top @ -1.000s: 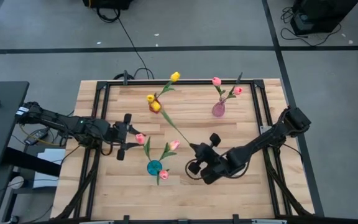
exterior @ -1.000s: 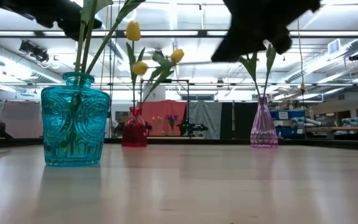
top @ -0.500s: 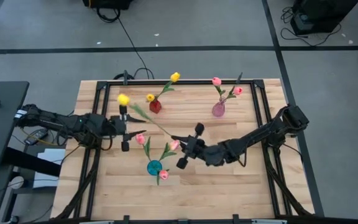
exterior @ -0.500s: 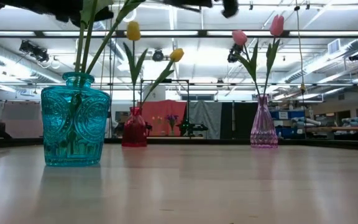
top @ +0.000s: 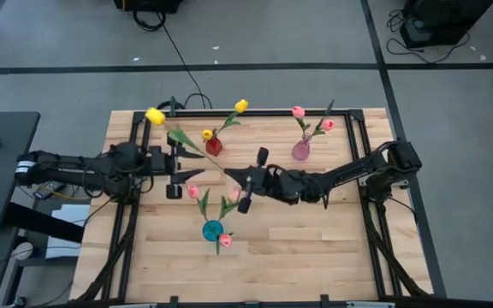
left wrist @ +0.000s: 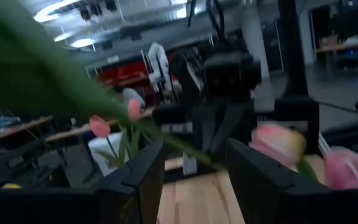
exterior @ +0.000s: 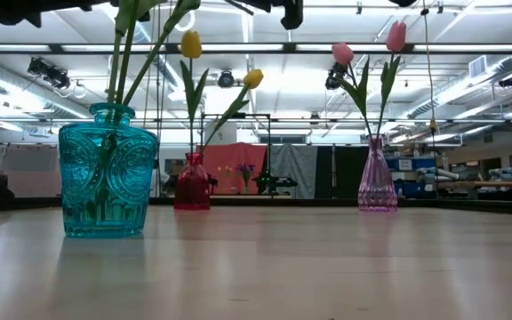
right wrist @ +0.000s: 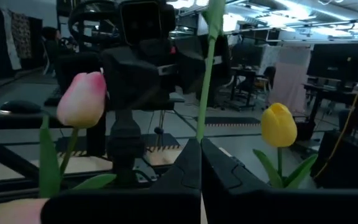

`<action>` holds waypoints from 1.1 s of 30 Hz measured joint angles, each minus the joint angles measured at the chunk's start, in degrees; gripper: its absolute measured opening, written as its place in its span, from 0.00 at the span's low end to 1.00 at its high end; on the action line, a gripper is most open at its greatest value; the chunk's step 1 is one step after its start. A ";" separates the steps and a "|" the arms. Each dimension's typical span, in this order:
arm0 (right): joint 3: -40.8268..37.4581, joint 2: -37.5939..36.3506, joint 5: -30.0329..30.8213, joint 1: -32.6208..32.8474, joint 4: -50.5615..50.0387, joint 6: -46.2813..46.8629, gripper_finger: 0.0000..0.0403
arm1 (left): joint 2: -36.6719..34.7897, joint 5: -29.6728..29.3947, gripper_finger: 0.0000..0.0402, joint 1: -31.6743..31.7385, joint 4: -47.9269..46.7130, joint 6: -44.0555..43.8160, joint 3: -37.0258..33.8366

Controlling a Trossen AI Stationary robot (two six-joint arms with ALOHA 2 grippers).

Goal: Sort flowers into vase by color
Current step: Put the yellow tulip into the red flower vase

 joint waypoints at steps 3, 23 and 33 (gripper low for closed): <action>0.00 0.00 -1.10 -0.69 -0.25 0.08 0.01 | 0.25 0.19 0.43 0.31 2.57 -0.09 0.00; 0.04 0.00 -2.52 0.66 3.55 -5.54 0.01 | 0.25 0.17 0.25 1.62 4.80 -10.30 0.00; 0.04 0.04 -2.50 0.29 1.87 -5.05 0.01 | 0.23 1.22 0.25 1.62 9.39 -10.95 0.00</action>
